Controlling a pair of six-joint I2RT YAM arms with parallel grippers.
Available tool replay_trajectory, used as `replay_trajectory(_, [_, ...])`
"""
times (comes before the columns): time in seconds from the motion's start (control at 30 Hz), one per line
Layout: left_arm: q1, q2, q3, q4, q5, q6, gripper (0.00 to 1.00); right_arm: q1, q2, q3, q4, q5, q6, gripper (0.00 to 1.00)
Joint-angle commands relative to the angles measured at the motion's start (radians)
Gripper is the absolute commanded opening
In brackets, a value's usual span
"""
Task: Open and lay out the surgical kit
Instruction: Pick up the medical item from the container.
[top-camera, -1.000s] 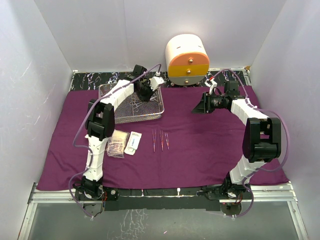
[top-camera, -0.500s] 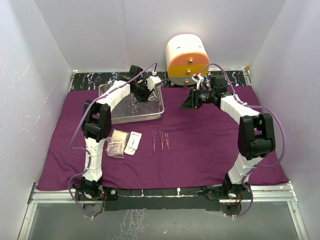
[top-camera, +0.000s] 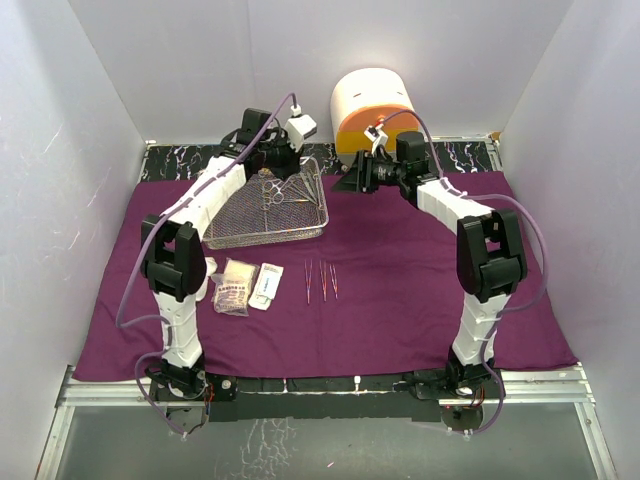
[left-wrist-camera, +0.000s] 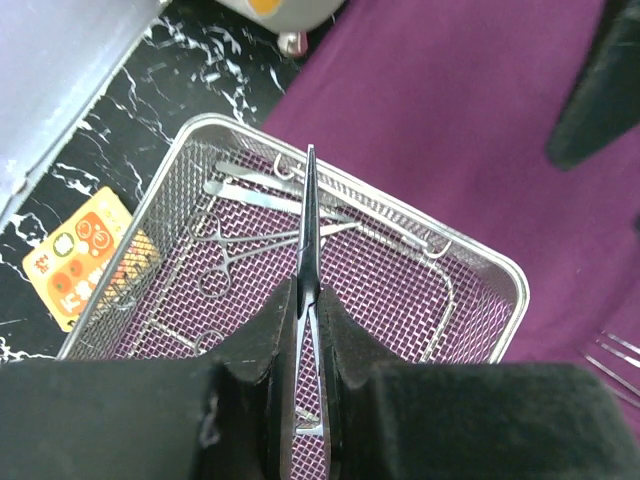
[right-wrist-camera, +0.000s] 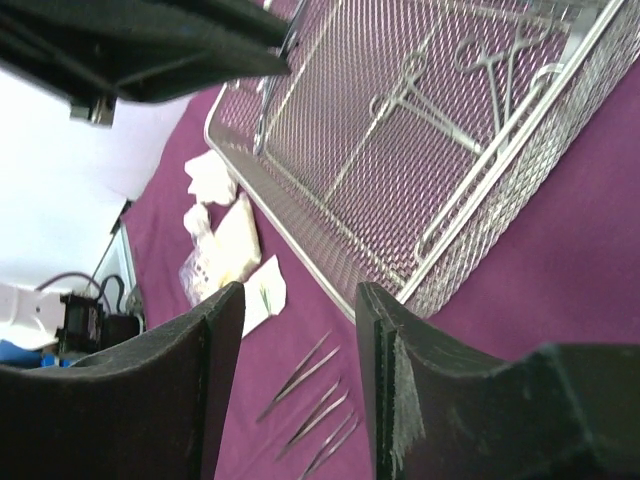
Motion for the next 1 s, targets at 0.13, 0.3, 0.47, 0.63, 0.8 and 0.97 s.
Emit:
replay_trajectory(0.13, [-0.034, -0.092, -0.011, 0.075, 0.056, -0.123, 0.00, 0.016, 0.036, 0.175, 0.147, 0.076, 0.150, 0.49])
replay_trajectory(0.3, [-0.078, -0.097, -0.011, 0.093, 0.048, -0.175, 0.00, 0.016, 0.039, 0.193, 0.150, 0.120, 0.183, 0.50])
replay_trajectory(0.47, [-0.115, -0.087, -0.001, 0.087, 0.036, -0.196, 0.00, 0.016, 0.031, 0.187, 0.120, 0.186, 0.192, 0.49])
replay_trajectory(0.63, [-0.137, -0.086, 0.004, 0.084, 0.025, -0.198, 0.00, 0.014, 0.015, 0.179, 0.091, 0.238, 0.185, 0.43])
replay_trajectory(0.8, [-0.141, -0.084, 0.005, 0.084, 0.018, -0.197, 0.00, 0.015, 0.007, 0.160, 0.068, 0.249, 0.173, 0.38])
replay_trajectory(0.97, [-0.141, -0.081, 0.003, 0.085, 0.013, -0.196, 0.00, 0.015, -0.001, 0.137, 0.067, 0.252, 0.182, 0.34])
